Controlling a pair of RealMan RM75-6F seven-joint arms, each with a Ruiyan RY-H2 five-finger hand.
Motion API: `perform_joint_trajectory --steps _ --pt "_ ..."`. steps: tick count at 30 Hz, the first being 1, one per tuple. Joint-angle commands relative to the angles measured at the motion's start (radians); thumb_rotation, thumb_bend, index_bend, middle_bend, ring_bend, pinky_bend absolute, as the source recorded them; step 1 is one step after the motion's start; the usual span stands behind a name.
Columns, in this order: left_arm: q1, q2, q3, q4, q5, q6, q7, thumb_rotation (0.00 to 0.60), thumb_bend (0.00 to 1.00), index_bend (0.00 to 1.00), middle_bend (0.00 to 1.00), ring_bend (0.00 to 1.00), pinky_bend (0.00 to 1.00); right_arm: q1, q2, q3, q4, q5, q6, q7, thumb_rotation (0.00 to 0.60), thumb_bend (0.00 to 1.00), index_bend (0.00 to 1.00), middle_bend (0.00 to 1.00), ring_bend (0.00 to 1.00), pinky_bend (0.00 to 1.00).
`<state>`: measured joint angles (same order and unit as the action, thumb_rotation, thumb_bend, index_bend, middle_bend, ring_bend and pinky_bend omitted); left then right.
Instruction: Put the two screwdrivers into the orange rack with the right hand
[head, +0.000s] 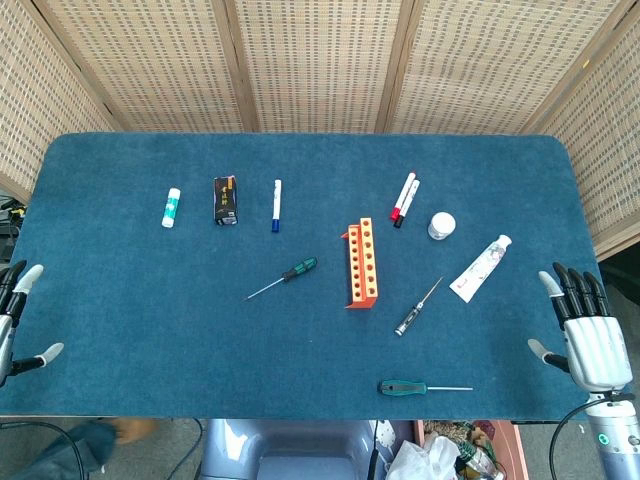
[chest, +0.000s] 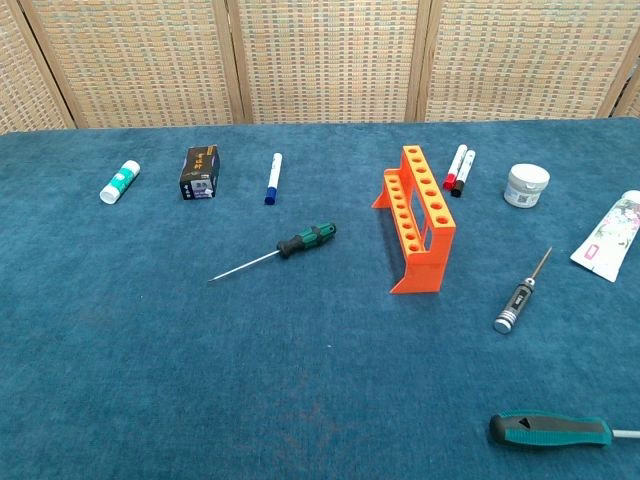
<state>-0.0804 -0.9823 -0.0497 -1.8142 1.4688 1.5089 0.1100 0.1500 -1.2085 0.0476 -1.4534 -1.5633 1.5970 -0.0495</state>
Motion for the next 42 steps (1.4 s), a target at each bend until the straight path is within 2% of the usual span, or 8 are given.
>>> perform_joint_trajectory --steps 1,4,7,11,15,18,28,42 --pt "0.001 -0.001 0.001 0.001 0.001 0.000 0.001 0.600 0.00 0.00 0.00 0.00 0.00 0.004 -0.001 -0.004 0.006 -0.011 -0.009 0.014 0.600 0.00 0.00 0.00 0.00 0.00" --pt "-0.001 -0.002 -0.001 0.001 -0.003 -0.003 0.005 0.600 0.00 0.00 0.00 0.00 0.00 0.018 -0.004 -0.015 0.023 -0.035 -0.034 0.044 0.600 0.00 0.01 0.00 0.00 0.00" --pt "-0.003 -0.005 -0.004 0.002 -0.011 -0.008 0.010 0.600 0.00 0.00 0.00 0.00 0.00 0.052 -0.022 -0.036 0.069 -0.085 -0.077 0.116 0.600 0.00 0.12 0.00 0.00 0.00" --pt "-0.010 -0.009 -0.009 0.001 -0.022 -0.018 0.021 0.600 0.00 0.00 0.00 0.00 0.00 0.145 -0.099 -0.079 0.273 -0.224 -0.121 0.326 0.600 0.00 0.28 0.00 0.00 0.00" --pt "-0.020 -0.016 -0.019 0.002 -0.048 -0.036 0.037 0.600 0.00 0.00 0.00 0.00 0.00 0.227 -0.174 -0.116 0.456 -0.294 -0.184 0.428 0.600 0.00 0.33 0.00 0.00 0.00" --pt "-0.027 -0.019 -0.024 0.003 -0.067 -0.050 0.048 0.600 0.00 0.00 0.00 0.00 0.00 0.274 -0.209 -0.128 0.520 -0.311 -0.234 0.459 0.600 0.00 0.36 0.00 0.00 0.01" --pt "-0.038 -0.023 -0.031 0.005 -0.095 -0.072 0.059 0.600 0.00 0.00 0.00 0.00 0.00 0.382 -0.312 -0.146 0.626 -0.298 -0.379 0.516 0.600 0.13 0.39 0.00 0.00 0.04" --pt "-0.041 -0.021 -0.032 0.010 -0.098 -0.075 0.048 0.600 0.00 0.00 0.00 0.00 0.00 0.432 -0.405 -0.169 0.711 -0.289 -0.394 0.510 0.600 0.19 0.41 0.00 0.00 0.07"
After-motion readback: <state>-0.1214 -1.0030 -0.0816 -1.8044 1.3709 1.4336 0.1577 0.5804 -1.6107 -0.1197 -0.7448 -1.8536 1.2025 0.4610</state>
